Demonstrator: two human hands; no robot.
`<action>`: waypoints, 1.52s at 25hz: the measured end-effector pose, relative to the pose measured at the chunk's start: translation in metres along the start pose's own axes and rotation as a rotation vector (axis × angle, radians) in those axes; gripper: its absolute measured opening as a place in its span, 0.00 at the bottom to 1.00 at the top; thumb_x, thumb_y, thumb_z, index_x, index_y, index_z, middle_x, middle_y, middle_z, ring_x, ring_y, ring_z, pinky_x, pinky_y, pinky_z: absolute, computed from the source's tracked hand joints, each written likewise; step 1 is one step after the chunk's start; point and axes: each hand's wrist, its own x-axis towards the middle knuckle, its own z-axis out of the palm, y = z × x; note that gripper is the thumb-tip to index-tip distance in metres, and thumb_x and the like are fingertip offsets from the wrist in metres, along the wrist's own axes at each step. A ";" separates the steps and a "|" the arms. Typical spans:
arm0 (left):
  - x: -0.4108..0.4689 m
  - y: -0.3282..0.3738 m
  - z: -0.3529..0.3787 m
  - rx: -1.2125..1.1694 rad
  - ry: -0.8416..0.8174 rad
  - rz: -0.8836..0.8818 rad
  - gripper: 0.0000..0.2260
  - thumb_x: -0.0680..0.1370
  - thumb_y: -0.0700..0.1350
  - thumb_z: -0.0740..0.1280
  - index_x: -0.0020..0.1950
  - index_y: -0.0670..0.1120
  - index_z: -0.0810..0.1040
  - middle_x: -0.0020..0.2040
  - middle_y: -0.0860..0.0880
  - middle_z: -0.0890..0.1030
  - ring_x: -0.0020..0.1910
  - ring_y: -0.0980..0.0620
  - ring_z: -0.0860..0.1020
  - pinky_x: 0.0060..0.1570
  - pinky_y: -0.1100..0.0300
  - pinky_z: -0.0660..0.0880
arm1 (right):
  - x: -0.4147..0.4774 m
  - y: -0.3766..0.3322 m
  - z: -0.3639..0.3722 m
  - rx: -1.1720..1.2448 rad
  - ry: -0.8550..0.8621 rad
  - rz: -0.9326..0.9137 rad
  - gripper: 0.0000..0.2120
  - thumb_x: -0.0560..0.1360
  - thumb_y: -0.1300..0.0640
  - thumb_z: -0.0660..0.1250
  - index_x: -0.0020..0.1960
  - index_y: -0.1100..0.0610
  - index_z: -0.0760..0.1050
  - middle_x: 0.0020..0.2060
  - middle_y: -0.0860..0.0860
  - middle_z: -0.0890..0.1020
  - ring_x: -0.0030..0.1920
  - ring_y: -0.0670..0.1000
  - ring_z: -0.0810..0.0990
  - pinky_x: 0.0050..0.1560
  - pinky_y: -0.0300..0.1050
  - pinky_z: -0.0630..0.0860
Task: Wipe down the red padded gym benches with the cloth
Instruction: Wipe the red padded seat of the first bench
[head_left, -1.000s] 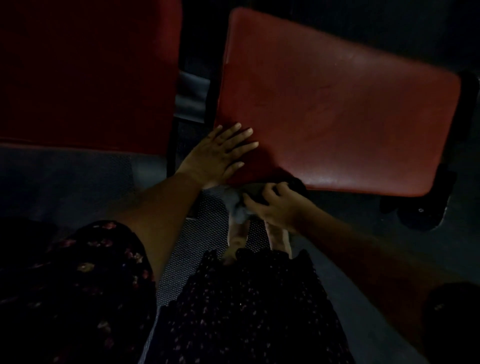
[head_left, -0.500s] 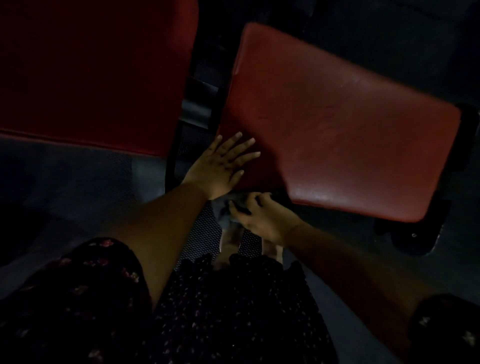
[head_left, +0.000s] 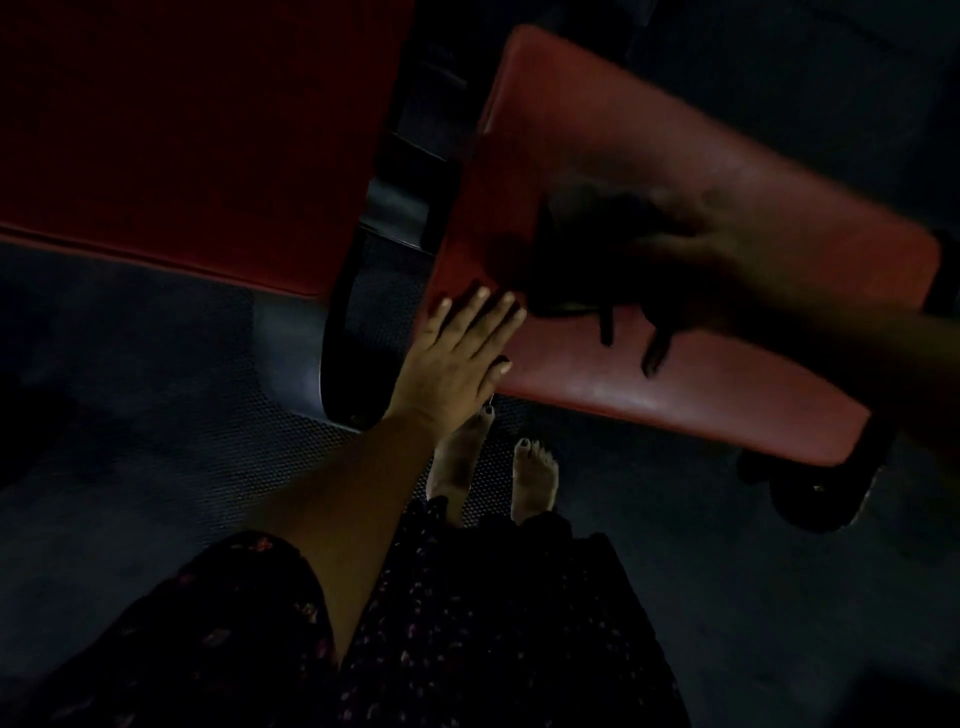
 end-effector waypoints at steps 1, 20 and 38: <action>0.000 -0.004 0.000 -0.004 0.007 0.047 0.25 0.84 0.55 0.50 0.79 0.49 0.56 0.79 0.49 0.59 0.78 0.46 0.56 0.75 0.46 0.51 | 0.033 0.006 -0.011 0.003 0.010 0.025 0.27 0.74 0.52 0.66 0.72 0.45 0.67 0.71 0.56 0.69 0.66 0.63 0.73 0.59 0.63 0.74; 0.006 -0.015 -0.003 0.010 -0.051 0.185 0.28 0.79 0.59 0.52 0.78 0.52 0.56 0.79 0.49 0.61 0.77 0.47 0.57 0.74 0.47 0.52 | 0.161 -0.037 -0.014 -0.433 -0.289 -0.196 0.23 0.81 0.50 0.51 0.74 0.34 0.59 0.74 0.47 0.62 0.60 0.61 0.70 0.51 0.53 0.72; 0.077 -0.010 -0.011 -0.207 -0.009 -0.374 0.30 0.80 0.56 0.55 0.78 0.42 0.61 0.78 0.43 0.62 0.78 0.46 0.58 0.75 0.48 0.53 | 0.171 0.029 -0.027 -0.327 -0.116 0.425 0.15 0.81 0.56 0.58 0.66 0.49 0.75 0.69 0.57 0.69 0.55 0.68 0.73 0.46 0.56 0.70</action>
